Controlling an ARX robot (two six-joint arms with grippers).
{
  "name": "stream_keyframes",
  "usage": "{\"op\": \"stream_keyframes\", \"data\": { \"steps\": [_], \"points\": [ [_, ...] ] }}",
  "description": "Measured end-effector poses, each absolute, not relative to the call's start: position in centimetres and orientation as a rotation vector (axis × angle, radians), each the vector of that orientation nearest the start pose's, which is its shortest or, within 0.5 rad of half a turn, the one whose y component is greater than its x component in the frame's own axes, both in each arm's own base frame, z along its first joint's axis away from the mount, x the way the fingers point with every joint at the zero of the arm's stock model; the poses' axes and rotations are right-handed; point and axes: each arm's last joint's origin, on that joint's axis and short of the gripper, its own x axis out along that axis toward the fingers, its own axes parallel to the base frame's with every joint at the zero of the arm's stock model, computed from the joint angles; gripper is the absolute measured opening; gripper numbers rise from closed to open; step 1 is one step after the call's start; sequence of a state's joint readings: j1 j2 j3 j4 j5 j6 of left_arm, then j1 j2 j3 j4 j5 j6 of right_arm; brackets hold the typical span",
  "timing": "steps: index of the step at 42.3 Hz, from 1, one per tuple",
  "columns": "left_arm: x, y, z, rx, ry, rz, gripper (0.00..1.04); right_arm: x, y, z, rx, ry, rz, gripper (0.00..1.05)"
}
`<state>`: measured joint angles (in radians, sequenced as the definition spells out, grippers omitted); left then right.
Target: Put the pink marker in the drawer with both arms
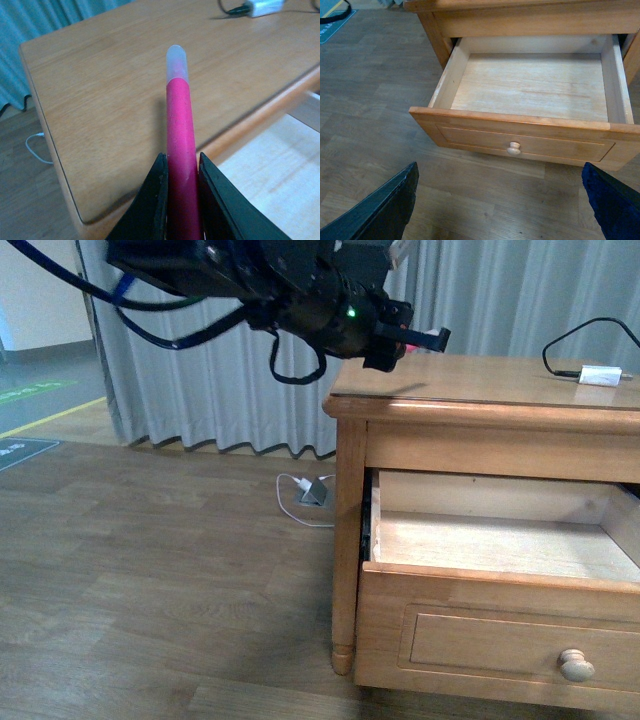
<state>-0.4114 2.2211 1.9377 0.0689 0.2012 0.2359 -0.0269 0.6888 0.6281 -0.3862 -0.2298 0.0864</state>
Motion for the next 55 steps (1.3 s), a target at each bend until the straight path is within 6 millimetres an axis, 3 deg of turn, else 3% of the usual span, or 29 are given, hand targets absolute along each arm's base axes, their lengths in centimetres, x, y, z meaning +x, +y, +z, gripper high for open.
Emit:
{"op": "stream_keyframes", "data": {
  "steps": [8, 16, 34, 41, 49, 55],
  "points": [
    [43.9, -19.9, 28.5, 0.284, 0.130, -0.774, 0.15, 15.1, 0.3, 27.5, 0.142, 0.453, 0.180, 0.96],
    [42.0, -19.7, 25.8, 0.306, 0.185, -0.826, 0.15, 15.1, 0.3, 27.5, 0.142, 0.453, 0.180, 0.96],
    [42.9, -24.7, 19.1, 0.343, 0.298, -0.839, 0.15, 15.1, 0.3, 27.5, 0.142, 0.453, 0.180, 0.96],
    [43.4, -26.3, 17.8, 0.359, 0.324, -0.817, 0.15, 15.1, 0.3, 27.5, 0.142, 0.453, 0.180, 0.96],
    [43.4, -26.9, 17.7, 0.360, 0.308, -0.782, 0.41, 15.1, 0.3, 27.5, 0.142, 0.453, 0.180, 0.96],
    [42.5, -26.0, 18.9, 0.353, 0.288, -0.708, 0.67, 15.1, 0.3, 27.5, 0.142, 0.453, 0.180, 0.96]
  ]
}}
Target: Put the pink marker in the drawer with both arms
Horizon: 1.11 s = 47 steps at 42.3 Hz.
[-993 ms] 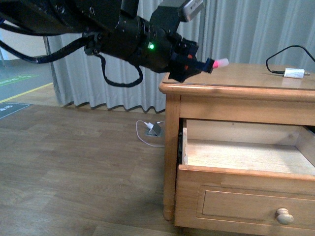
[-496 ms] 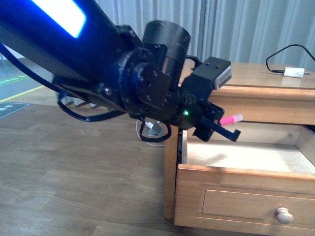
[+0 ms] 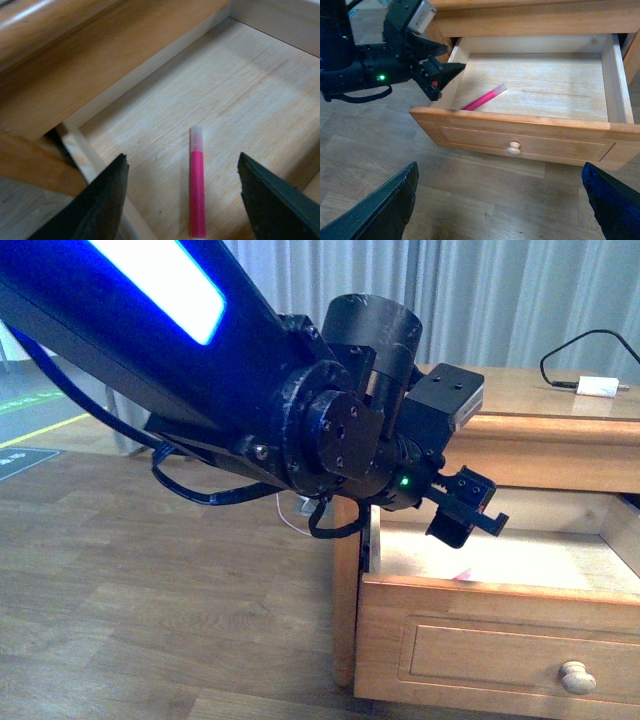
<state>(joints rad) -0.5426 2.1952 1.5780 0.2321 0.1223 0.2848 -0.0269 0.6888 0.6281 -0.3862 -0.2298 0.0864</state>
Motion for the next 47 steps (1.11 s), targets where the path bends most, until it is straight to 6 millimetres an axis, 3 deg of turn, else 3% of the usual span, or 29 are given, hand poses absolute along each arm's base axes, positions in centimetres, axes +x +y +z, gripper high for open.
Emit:
{"op": "stream_keyframes", "data": {
  "steps": [5, 10, 16, 22, 30, 39, 42, 47],
  "points": [
    [41.5, -24.8, 20.5, 0.329, 0.257, -0.637, 0.81, 15.1, 0.3, 27.5, 0.142, 0.452, 0.180, 0.96],
    [39.3, -21.3, 24.4, 0.284, 0.169, -0.525, 1.00, 15.1, 0.3, 27.5, 0.142, 0.453, 0.180, 0.96],
    [35.6, -16.4, 27.7, 0.202, 0.113, -0.470, 0.99, 15.1, 0.3, 27.5, 0.142, 0.453, 0.180, 0.96],
    [30.8, -11.6, 29.2, 0.160, 0.087, -0.401, 0.99, 15.1, 0.3, 27.5, 0.142, 0.453, 0.180, 0.96],
    [23.4, -7.7, 28.8, 0.107, 0.101, -0.330, 0.99, 15.1, 0.3, 27.5, 0.142, 0.453, 0.180, 0.96],
    [15.7, -3.9, 26.0, -0.003, 0.166, -0.178, 0.99, 15.1, 0.3, 27.5, 0.142, 0.453, 0.180, 0.96],
    [14.2, -3.2, 25.3, -0.040, 0.172, -0.135, 0.99, 15.1, 0.3, 27.5, 0.142, 0.453, 0.180, 0.96],
    [13.5, -3.0, 25.6, -0.066, 0.141, -0.136, 0.99, 15.1, 0.3, 27.5, 0.142, 0.452, 0.181, 0.96]
  ]
}}
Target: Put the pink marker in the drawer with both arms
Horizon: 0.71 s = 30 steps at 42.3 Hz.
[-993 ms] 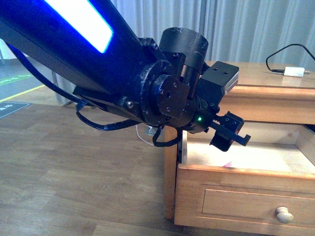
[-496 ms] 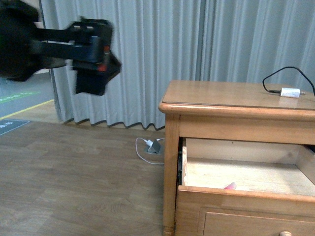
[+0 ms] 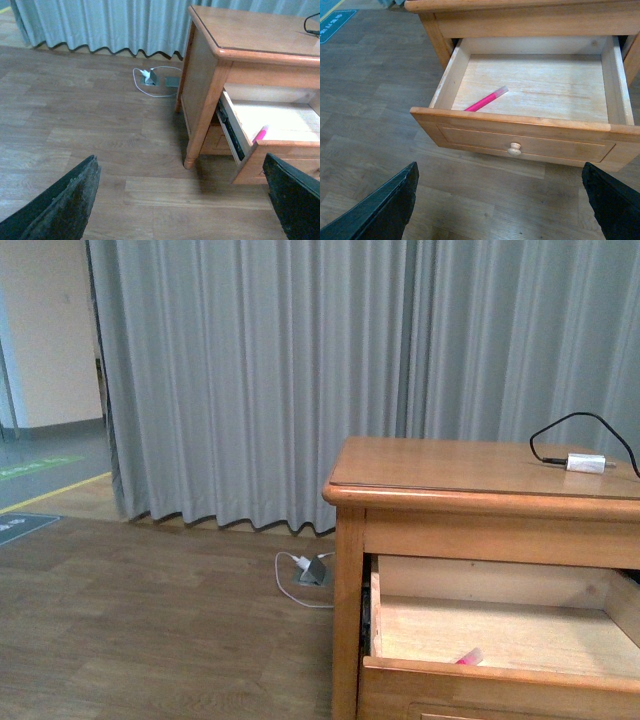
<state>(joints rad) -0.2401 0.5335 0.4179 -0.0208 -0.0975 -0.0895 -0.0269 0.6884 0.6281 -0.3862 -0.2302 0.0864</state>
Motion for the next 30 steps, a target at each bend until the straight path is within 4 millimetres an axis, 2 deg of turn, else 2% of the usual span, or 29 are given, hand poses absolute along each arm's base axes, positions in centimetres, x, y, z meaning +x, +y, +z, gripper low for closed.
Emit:
{"op": "stream_keyframes", "data": {
  "steps": [3, 8, 17, 24, 26, 30],
  "points": [
    [13.6, -3.0, 25.5, -0.073, 0.143, -0.133, 0.99, 15.1, 0.3, 27.5, 0.142, 0.453, 0.180, 0.96],
    [13.3, -2.6, 24.5, -0.039, 0.019, -0.027, 0.81, 15.1, 0.3, 27.5, 0.142, 0.452, 0.180, 0.96],
    [12.6, -1.7, 22.2, -0.017, 0.005, -0.007, 0.48, 15.1, 0.3, 27.5, 0.142, 0.452, 0.181, 0.96],
    [12.0, -0.9, 20.4, -0.007, 0.007, -0.032, 0.12, 15.1, 0.3, 27.5, 0.142, 0.452, 0.180, 0.96],
    [11.9, -0.5, 20.1, -0.007, 0.005, -0.027, 0.05, 15.1, 0.3, 27.5, 0.142, 0.452, 0.180, 0.96],
    [11.7, 0.0, 19.7, -0.006, 0.000, 0.004, 0.04, 15.1, 0.3, 27.5, 0.142, 0.452, 0.180, 0.96]
  ]
}}
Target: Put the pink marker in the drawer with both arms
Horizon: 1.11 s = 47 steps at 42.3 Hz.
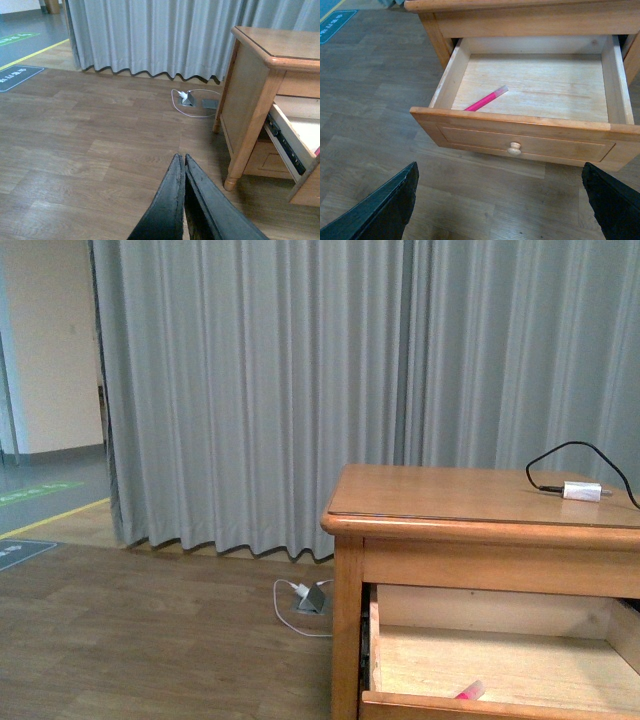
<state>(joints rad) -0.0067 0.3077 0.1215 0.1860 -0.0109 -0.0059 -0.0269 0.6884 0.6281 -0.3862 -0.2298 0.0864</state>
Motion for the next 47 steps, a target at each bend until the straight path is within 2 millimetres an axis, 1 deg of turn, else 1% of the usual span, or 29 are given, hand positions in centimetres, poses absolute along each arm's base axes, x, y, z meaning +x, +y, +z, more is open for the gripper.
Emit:
{"op": "stream_keyframes", "data": {
  "steps": [17, 21, 27, 38, 39, 42, 44, 47],
  "points": [
    [10.9, 0.0, 17.8, -0.005, 0.000, -0.002, 0.04, 15.1, 0.3, 27.5, 0.142, 0.452, 0.180, 0.96],
    [10.1, 0.0, 17.3, -0.005, 0.027, -0.003, 0.04, 15.1, 0.3, 27.5, 0.142, 0.452, 0.181, 0.96],
    [9.7, 0.0, 17.1, -0.004, -0.014, -0.002, 0.04, 15.1, 0.2, 27.5, 0.142, 0.451, 0.180, 0.96],
    [9.7, 0.0, 17.1, -0.004, -0.019, -0.003, 0.04, 15.1, 0.2, 27.5, 0.142, 0.451, 0.180, 0.96],
    [9.7, 0.0, 17.1, -0.005, -0.019, -0.003, 0.06, 15.1, 0.2, 27.5, 0.142, 0.451, 0.180, 0.96],
    [9.7, 0.0, 17.1, -0.005, -0.019, -0.003, 0.20, 15.1, 0.2, 27.5, 0.138, 0.445, 0.169, 0.96],
    [9.7, 0.0, 17.1, -0.005, -0.019, -0.003, 0.31, 15.3, 0.3, 27.4, 0.096, 0.342, 0.054, 0.96],
    [9.7, 0.0, 17.1, -0.005, -0.019, -0.003, 0.41, 15.4, 0.1, 27.3, 0.081, 0.318, -0.020, 0.96]
  ]
}}
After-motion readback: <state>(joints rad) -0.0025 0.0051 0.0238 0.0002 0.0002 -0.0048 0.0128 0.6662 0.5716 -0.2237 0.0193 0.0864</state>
